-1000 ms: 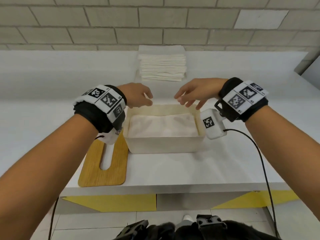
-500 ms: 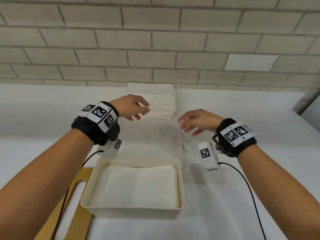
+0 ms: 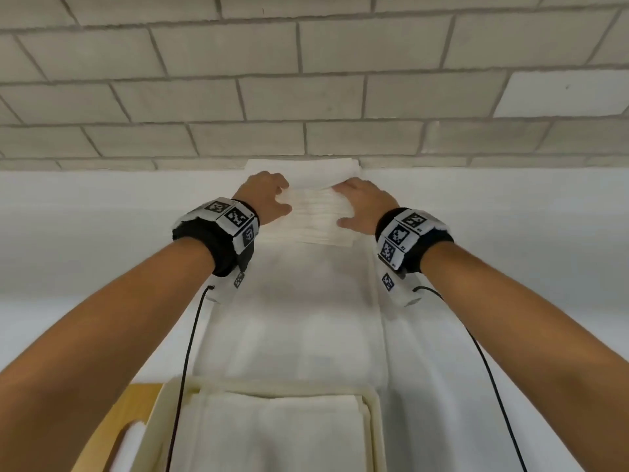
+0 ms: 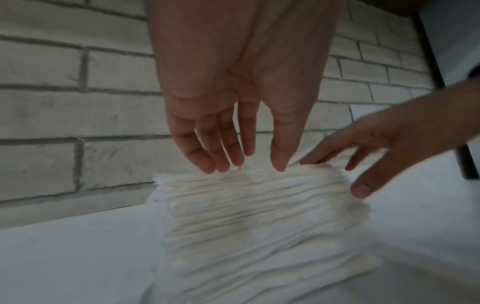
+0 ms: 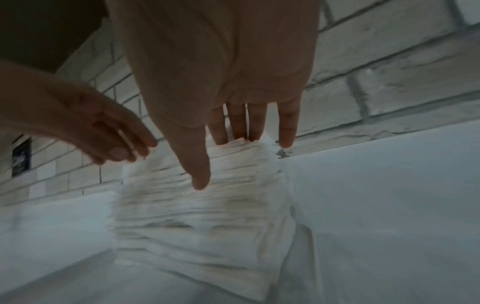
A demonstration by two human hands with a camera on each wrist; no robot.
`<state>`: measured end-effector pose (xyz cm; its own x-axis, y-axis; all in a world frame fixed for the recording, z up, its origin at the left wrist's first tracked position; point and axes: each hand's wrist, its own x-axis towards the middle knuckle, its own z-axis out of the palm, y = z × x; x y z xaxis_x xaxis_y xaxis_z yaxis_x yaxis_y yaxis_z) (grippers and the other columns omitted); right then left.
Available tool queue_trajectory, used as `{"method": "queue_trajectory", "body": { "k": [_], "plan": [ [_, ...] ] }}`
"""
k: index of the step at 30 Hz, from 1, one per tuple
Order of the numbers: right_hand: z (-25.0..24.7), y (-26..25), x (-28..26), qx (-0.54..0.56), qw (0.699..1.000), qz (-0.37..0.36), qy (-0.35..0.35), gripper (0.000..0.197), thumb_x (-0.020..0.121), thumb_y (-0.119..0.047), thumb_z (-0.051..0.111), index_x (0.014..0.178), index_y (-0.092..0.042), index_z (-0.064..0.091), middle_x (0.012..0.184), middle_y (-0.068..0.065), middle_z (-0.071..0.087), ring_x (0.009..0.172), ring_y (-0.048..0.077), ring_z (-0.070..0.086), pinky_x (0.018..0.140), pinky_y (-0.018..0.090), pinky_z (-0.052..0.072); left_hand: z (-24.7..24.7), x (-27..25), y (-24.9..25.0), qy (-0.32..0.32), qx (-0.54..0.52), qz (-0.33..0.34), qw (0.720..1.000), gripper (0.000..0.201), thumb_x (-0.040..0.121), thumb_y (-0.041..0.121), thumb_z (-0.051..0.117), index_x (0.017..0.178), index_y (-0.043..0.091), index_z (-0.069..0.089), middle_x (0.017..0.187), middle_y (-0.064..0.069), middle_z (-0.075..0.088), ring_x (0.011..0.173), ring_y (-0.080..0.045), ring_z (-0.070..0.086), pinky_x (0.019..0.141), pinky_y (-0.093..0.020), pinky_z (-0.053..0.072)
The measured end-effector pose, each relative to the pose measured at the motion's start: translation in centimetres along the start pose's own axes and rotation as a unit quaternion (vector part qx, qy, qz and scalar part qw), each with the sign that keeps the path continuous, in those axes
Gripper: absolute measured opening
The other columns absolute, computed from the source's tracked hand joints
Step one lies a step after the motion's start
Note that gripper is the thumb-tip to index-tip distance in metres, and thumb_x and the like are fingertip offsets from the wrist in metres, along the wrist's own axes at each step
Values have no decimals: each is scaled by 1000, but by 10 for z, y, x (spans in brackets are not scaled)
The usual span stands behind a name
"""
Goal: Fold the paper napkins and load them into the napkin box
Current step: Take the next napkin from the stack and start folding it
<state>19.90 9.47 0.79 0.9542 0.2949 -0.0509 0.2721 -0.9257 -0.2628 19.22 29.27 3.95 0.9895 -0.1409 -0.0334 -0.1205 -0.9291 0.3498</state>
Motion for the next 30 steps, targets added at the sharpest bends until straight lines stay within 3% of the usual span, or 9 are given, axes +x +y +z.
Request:
{"method": "queue_trajectory", "body": {
  "k": [4, 6, 10, 12, 14, 18, 22, 26, 30],
  "plan": [
    [-3, -10, 10, -112, 984, -8, 141, 52, 79, -37, 68, 121, -13, 48, 125, 9, 39, 118, 28, 34, 94, 37, 32, 15, 18, -7, 20, 80, 64, 995, 60, 87, 24, 62, 141, 13, 37, 142, -8, 34, 132, -26, 31, 105, -40, 34],
    [-8, -12, 14, -112, 979, -30, 165, 59, 72, -39, 73, 119, -15, 47, 123, 8, 39, 115, 26, 34, 92, 35, 28, 17, 26, -11, 7, 115, 80, 990, 66, 86, 29, 64, 142, 13, 35, 146, -5, 31, 135, -24, 28, 106, -39, 32],
    [-12, -12, 26, -122, 988, -64, 77, 79, 75, -37, 73, 140, -19, 32, 141, 3, 36, 130, 23, 31, 102, 38, 25, 17, 38, -19, -21, 116, 88, 989, 60, 88, 28, 62, 141, 14, 38, 144, -5, 35, 130, -26, 37, 105, -38, 34],
    [-11, -12, 29, -128, 990, -56, 15, 75, 82, -32, 67, 144, -20, 26, 140, 4, 40, 127, 25, 39, 100, 39, 32, 17, 40, -20, -19, 105, 91, 990, 53, 91, 25, 58, 140, 14, 41, 143, -6, 38, 128, -27, 41, 104, -37, 34],
    [-10, -10, 31, -122, 991, -46, -16, 63, 88, -27, 61, 143, -19, 32, 140, 4, 42, 125, 25, 43, 96, 38, 39, 20, 41, -21, -9, 105, 96, 990, 48, 94, 24, 52, 140, 14, 42, 143, -6, 40, 128, -28, 41, 104, -37, 34],
    [-17, -7, 34, -67, 997, -33, -21, 48, 92, -25, 56, 137, -16, 44, 140, 5, 46, 127, 25, 41, 102, 33, 34, 22, 41, -22, 9, 104, 106, 989, 48, 93, 18, 51, 140, 14, 41, 142, -7, 41, 127, -29, 42, 102, -39, 37],
    [-26, -7, 36, -68, 997, -43, -9, 38, 96, -23, 49, 133, -16, 50, 135, 5, 51, 125, 25, 41, 99, 32, 35, 22, 45, -22, 5, 109, 112, 988, 47, 93, 20, 53, 139, 13, 42, 141, -8, 43, 126, -29, 43, 102, -39, 37],
    [-23, -8, 37, -89, 995, -39, 9, 39, 97, -20, 41, 136, -18, 46, 134, 7, 51, 123, 28, 45, 95, 37, 40, 23, 45, -25, 14, 103, 113, 988, 41, 98, 20, 43, 139, 13, 43, 140, -9, 45, 126, -31, 42, 103, -40, 36],
    [-19, -10, 39, -131, 990, -54, -5, 49, 93, -29, 50, 140, -20, 39, 136, 7, 46, 124, 27, 44, 92, 39, 40, 26, 46, -29, 24, 104, 120, 987, 39, 99, 18, 39, 137, 11, 45, 137, -11, 48, 123, -32, 45, 101, -40, 37]
  ]
}}
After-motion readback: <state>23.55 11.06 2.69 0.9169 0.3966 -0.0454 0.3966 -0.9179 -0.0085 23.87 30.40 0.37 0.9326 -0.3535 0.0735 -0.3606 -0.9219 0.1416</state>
